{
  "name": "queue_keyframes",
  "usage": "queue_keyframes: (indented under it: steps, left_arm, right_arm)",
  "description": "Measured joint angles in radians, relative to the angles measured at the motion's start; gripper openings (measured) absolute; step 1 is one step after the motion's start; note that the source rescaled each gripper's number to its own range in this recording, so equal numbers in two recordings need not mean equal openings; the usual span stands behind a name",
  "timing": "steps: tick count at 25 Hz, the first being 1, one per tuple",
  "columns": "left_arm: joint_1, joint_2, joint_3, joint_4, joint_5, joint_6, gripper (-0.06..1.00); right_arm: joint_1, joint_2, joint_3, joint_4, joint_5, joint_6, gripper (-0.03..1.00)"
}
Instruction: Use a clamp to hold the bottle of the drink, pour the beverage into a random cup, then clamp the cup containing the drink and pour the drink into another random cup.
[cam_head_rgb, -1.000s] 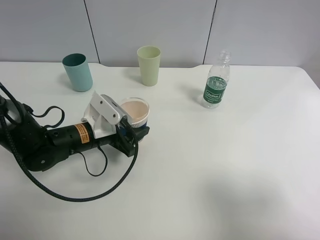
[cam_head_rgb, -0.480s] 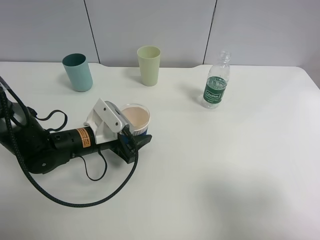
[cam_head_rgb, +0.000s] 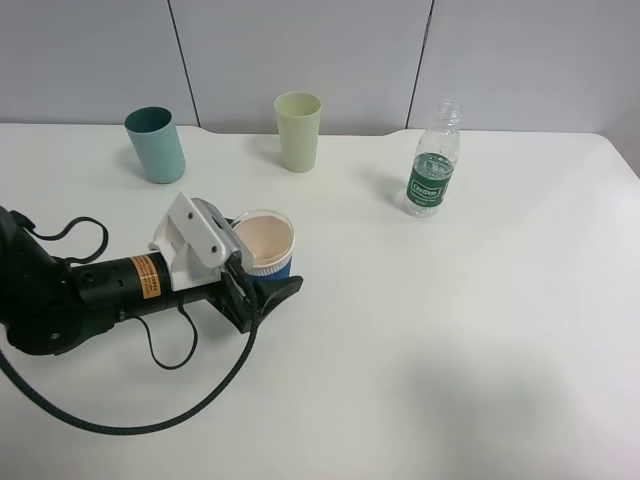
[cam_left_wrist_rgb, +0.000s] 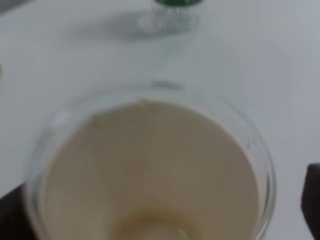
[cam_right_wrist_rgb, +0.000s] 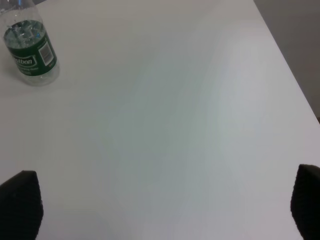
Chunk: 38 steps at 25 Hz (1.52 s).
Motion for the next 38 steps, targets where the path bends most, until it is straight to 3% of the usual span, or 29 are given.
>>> queue_keyframes:
  steps: [5, 10, 16, 22, 30, 34, 38]
  left_arm:
    - [0.000, -0.189, 0.069, -0.056, 0.000, 0.009, 0.88]
    - [0.000, -0.376, 0.115, -0.166, 0.000, 0.092, 0.88]
    - [0.000, -0.591, 0.119, -0.275, 0.150, 0.105, 0.88]
    - [0.000, -0.780, 0.042, -0.339, 0.550, 0.105, 0.88]
    - [0.000, -1.001, -0.204, -0.306, 1.261, 0.109, 0.88]
    - [0.000, -1.078, -0.291, -0.254, 1.478, 0.109, 0.88]
    - [0.053, -1.174, -0.311, -0.244, 1.573, 0.105, 0.88]
  right_arm:
    - [0.000, 0.000, 0.000, 0.000, 0.000, 0.000, 1.00]
    - [0.000, 0.000, 0.000, 0.000, 0.000, 0.000, 1.00]
    - [0.000, 0.000, 0.000, 0.000, 0.000, 0.000, 1.00]
    - [0.000, 0.000, 0.000, 0.000, 0.000, 0.000, 1.00]
    - [0.000, 0.000, 0.000, 0.000, 0.000, 0.000, 1.00]
    - [0.000, 0.000, 0.000, 0.000, 0.000, 0.000, 1.00]
    - [0.000, 0.000, 0.000, 0.000, 0.000, 0.000, 1.00]
